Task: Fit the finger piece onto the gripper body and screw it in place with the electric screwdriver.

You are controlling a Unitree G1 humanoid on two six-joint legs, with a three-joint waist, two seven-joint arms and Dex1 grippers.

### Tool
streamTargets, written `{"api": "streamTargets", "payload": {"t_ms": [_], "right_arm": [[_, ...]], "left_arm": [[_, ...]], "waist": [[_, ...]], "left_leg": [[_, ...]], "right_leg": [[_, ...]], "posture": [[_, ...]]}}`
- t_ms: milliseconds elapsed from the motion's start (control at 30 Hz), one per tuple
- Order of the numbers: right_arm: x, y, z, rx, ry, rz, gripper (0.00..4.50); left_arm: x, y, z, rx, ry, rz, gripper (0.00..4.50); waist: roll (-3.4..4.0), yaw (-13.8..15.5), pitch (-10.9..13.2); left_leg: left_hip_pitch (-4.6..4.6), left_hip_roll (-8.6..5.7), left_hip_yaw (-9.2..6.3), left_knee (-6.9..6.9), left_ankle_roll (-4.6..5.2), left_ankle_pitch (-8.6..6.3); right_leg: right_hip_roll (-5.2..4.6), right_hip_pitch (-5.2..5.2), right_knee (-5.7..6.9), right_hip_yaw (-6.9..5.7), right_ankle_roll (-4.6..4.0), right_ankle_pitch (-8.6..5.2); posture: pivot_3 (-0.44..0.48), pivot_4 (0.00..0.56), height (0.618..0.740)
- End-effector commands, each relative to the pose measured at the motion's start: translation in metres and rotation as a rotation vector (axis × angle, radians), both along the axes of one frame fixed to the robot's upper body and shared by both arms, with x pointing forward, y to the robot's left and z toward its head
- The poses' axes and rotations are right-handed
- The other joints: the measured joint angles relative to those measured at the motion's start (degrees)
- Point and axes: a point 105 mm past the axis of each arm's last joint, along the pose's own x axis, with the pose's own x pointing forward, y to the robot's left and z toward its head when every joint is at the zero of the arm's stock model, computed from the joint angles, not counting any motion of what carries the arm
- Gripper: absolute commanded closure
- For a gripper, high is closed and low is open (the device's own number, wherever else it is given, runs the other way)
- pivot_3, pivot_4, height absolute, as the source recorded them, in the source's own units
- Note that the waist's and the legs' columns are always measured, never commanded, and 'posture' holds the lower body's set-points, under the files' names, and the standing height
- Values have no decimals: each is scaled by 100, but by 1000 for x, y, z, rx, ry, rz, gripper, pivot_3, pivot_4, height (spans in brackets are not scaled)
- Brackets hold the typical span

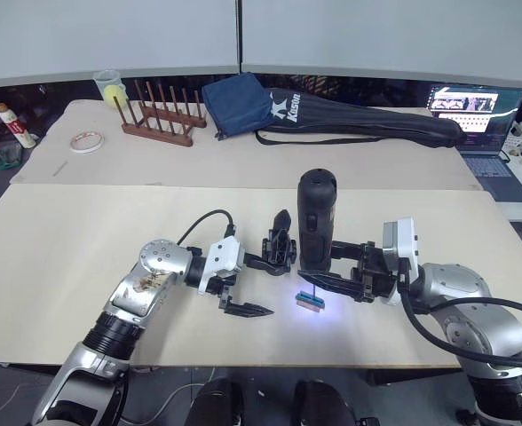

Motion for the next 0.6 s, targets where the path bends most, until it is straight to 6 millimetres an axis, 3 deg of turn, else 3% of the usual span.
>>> {"api": "streamTargets", "payload": {"t_ms": [33,600], "right_arm": [[-6,3,19,31,-74,31,2560],[-2,1,38,64,-69,17,2560]], "left_arm": [[4,-3,10,-20,-53,-5,0],[6,-1,10,-19,-52,8,0]], "waist": [[0,0,0],[0,-1,0]], "left_leg": [[0,0,0,0,0,0],[1,1,-1,0,0,0]], "right_leg": [[0,0,0,0,0,0],[0,1,1,0,0,0]], "posture": [[0,150,740],[0,150,740]]}}
